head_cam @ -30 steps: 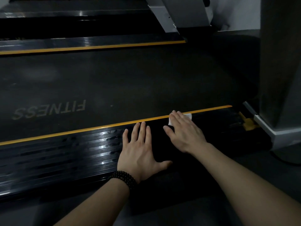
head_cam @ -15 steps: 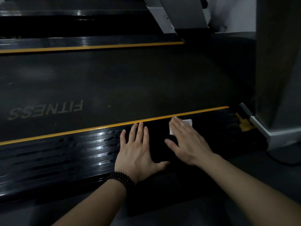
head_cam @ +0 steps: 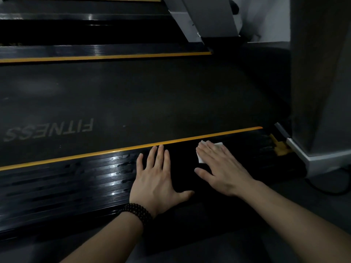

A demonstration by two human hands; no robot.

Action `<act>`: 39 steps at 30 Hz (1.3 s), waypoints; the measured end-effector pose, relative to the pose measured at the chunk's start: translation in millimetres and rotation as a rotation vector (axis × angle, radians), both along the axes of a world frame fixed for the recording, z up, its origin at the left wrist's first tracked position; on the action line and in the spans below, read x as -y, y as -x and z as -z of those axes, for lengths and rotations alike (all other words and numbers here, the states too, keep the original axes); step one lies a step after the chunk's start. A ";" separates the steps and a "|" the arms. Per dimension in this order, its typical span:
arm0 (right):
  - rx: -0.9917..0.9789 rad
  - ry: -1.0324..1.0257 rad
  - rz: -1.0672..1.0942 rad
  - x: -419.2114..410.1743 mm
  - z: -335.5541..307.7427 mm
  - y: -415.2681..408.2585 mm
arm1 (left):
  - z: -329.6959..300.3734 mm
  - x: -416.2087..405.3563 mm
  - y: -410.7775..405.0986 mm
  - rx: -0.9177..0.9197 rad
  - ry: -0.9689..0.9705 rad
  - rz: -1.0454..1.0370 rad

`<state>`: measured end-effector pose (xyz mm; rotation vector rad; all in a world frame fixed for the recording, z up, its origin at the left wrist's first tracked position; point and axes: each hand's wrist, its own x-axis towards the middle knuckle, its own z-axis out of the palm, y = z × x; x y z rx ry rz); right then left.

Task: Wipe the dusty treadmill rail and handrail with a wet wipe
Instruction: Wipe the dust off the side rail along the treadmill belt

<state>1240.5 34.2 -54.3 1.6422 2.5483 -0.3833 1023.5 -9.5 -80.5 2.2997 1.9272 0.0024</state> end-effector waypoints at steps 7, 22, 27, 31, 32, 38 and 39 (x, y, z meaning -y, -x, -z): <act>0.024 -0.017 0.109 24.2 6.9 2.8 | 0.3 0.9 0.1 0.002 -0.002 -0.004; -0.092 0.060 0.216 -32.1 6.7 -8.4 | -10.9 -6.2 -17.6 -0.017 0.057 -0.016; -0.050 0.034 0.200 -35.8 8.0 -10.4 | -18.8 -35.6 -60.7 -0.013 0.030 0.140; -0.082 -0.006 0.059 -24.6 6.1 -21.4 | -5.0 -43.5 -77.2 0.038 0.073 0.125; -0.071 -0.010 0.037 -19.6 7.1 -29.7 | -1.6 -42.6 -78.4 0.049 0.060 0.119; 0.009 -0.053 0.145 -35.5 6.0 -49.8 | 0.4 -41.7 -78.0 0.033 0.041 0.114; -0.008 -0.054 0.148 -38.4 4.3 -41.6 | 0.0 -41.4 -78.1 0.038 0.038 0.117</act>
